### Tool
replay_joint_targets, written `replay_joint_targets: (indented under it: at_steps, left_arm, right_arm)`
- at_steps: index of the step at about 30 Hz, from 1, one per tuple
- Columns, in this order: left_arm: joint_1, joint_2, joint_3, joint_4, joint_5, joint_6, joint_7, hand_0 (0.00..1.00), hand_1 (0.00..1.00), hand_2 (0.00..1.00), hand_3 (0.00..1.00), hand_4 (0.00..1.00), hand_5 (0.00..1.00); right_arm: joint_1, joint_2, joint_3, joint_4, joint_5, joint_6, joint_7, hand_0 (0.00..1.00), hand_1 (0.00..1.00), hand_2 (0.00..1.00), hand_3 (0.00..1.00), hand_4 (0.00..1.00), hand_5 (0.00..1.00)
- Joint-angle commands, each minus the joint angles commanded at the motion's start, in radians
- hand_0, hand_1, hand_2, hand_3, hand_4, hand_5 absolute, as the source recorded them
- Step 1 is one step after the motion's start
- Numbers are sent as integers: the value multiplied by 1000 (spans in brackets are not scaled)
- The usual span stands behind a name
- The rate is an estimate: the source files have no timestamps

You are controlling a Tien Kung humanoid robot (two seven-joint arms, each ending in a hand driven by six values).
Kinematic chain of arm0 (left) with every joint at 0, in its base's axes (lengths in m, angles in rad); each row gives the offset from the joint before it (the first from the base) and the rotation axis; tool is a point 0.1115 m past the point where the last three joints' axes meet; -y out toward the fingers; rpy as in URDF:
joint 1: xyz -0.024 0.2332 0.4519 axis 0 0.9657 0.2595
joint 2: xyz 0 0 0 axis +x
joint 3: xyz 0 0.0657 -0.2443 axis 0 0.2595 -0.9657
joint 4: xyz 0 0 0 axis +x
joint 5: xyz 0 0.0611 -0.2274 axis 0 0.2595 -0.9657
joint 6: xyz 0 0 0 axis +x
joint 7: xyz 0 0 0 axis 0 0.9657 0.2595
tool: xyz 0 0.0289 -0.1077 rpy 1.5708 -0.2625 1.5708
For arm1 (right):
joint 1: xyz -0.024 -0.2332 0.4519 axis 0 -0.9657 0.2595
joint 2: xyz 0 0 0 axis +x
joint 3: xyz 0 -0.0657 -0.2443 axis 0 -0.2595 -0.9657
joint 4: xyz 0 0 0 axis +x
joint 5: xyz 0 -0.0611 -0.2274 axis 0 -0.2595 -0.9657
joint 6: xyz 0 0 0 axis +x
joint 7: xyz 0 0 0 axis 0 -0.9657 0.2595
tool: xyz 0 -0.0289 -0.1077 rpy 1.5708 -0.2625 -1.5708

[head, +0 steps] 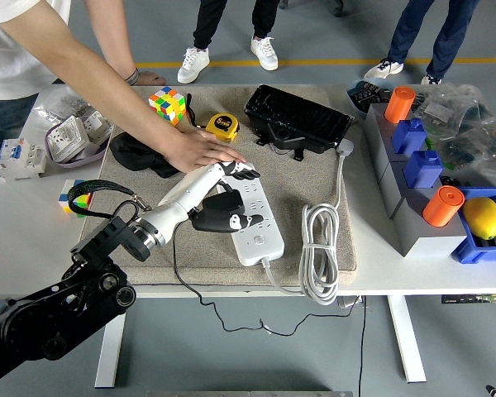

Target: Put the plug near the board,insert it into the board,press the button,pull the plug out

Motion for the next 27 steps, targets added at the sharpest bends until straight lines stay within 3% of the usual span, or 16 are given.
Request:
replay_joint_targets:
  at_steps: [3,8,9,14,15,20,21,26,27]
  left_arm:
    - [-11,-13,4,30,59,-4,44,792,792,816,801,998,495]
    - [-32,-39,7,84,127,25,75,792,792,816,801,998,495]
    - [-37,-44,7,95,142,30,83,742,733,763,785,998,480]
    - [-55,-62,6,140,203,19,127,742,733,763,785,998,480]
    - [-57,-64,7,146,210,16,134,670,666,707,772,985,447]
    - [-62,-68,15,170,222,4,165,670,666,707,772,985,447]
    - [-62,-69,17,172,223,6,166,530,591,613,730,975,427]
    - [-68,-74,23,189,239,20,169,530,591,613,730,975,427]
    - [-69,-76,24,195,242,26,170,495,573,575,710,967,410]
  right_arm:
    - [0,1,2,0,0,0,0,603,596,548,549,791,279]
    - [-1,1,2,0,1,0,0,603,596,548,549,791,279]
    - [-1,0,1,0,1,0,0,601,596,548,549,791,279]
    - [0,0,1,1,0,0,0,601,596,548,549,791,279]
    - [0,0,1,1,0,0,0,602,596,548,549,791,278]
    - [0,0,3,3,-3,0,0,602,596,548,549,791,278]
    - [0,0,3,3,-2,0,0,602,596,548,549,790,278]
    - [0,0,4,3,-2,-1,0,602,596,548,549,790,278]
    - [0,0,5,4,-3,-1,0,602,596,548,549,791,278]
